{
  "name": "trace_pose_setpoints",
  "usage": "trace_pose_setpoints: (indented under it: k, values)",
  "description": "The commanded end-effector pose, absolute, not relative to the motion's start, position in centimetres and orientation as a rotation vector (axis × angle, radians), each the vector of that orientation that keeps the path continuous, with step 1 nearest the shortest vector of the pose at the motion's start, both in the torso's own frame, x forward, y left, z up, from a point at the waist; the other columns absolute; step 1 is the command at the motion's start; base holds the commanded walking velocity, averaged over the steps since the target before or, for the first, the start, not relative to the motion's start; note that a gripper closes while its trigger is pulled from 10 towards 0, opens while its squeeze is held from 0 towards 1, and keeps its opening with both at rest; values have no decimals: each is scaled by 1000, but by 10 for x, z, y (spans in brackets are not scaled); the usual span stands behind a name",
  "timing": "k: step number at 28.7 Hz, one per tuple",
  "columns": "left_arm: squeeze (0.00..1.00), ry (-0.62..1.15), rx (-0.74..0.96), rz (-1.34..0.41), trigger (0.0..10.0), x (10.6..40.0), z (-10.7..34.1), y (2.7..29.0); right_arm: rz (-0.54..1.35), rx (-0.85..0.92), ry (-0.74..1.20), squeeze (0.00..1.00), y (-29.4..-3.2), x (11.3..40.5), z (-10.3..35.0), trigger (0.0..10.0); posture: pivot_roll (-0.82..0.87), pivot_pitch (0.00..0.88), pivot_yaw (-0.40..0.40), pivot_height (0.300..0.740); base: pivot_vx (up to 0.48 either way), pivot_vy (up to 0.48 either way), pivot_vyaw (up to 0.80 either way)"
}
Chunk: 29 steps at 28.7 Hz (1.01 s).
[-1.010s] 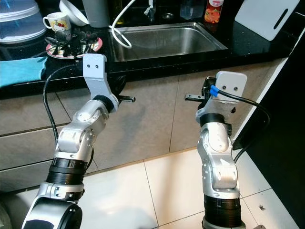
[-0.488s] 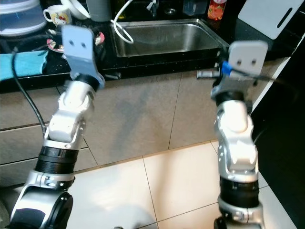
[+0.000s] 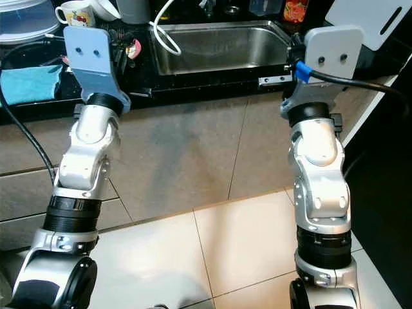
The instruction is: Kitchen organization
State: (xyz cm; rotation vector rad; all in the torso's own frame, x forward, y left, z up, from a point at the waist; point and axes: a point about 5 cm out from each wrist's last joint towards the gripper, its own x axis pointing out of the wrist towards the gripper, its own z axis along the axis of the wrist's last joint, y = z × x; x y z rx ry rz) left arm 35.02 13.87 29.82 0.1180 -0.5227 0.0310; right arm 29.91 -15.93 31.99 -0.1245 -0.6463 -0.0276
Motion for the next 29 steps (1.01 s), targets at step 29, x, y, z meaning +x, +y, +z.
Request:
trace_pose_setpoints:
  k: [29]
  values:
    - [0, -540, 130, 17, 10000, 353, 301, 134, -62, -91, -589, 0, -167, 303, 304, 10000, 35, 78, -5, 740, 466, 0, 0]
